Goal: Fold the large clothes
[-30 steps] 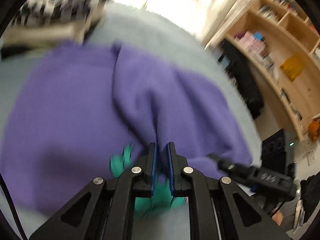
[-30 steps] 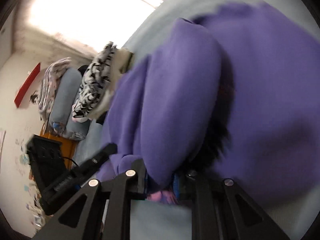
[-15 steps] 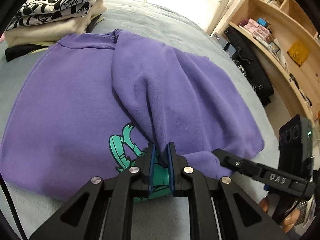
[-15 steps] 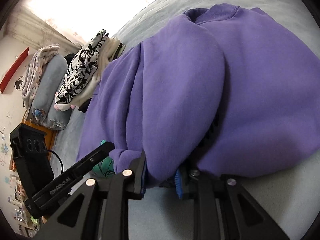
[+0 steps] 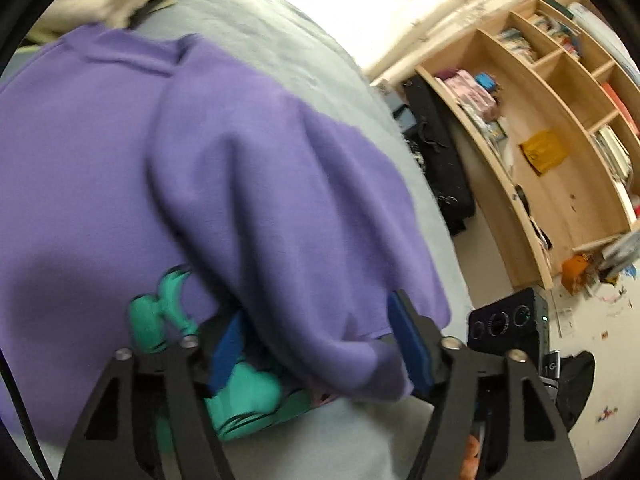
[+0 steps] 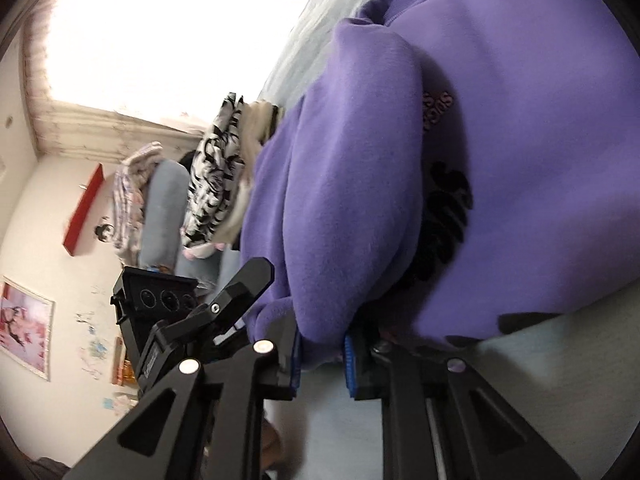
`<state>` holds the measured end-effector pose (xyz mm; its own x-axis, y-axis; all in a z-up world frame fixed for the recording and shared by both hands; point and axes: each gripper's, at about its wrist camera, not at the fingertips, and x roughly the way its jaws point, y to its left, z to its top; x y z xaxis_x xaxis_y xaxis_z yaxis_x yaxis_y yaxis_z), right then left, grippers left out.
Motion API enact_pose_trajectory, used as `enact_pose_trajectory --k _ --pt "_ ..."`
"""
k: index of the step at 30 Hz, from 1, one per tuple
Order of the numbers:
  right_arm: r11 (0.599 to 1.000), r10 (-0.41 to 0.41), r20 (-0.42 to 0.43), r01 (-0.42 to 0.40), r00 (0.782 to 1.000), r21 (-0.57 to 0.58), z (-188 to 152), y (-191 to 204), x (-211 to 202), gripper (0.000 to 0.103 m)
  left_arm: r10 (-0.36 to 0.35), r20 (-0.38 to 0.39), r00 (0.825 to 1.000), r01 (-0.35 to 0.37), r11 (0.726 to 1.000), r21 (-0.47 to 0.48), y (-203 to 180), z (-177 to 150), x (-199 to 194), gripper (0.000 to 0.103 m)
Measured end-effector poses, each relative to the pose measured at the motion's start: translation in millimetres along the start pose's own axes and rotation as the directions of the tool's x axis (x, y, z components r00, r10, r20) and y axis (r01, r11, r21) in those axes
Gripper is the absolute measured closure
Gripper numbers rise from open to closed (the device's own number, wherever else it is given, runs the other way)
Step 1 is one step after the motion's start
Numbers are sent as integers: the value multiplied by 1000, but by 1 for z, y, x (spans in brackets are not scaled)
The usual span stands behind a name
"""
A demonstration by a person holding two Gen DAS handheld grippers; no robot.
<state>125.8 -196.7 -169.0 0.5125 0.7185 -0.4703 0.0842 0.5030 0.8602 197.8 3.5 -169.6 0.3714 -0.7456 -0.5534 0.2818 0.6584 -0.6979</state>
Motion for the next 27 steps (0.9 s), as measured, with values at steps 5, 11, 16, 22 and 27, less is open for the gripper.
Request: enact_pose_trajectory --k 5,11,16,22,27 --pt "993 108 27 -109 994 50 6 1 -5 89 -117 53 992 119 992 -36 4 4 -11 31" --pt "969 230 31 -232 973 82 9 11 -6 91 -203 95 975 216 963 -163 42 4 -20 30" --pt "959 278 27 -279 960 55 15 28 -6 92 -295 137 946 318 927 -198 51 3 -23 22" --pt "979 202 15 -203 979 33 14 29 -3 93 -281 152 948 308 930 -200 45 20 -10 34" --pt "995 -44 -7 44 999 -88 5 37 3 93 90 141 986 -80 994 -70 13 23 -25 89"
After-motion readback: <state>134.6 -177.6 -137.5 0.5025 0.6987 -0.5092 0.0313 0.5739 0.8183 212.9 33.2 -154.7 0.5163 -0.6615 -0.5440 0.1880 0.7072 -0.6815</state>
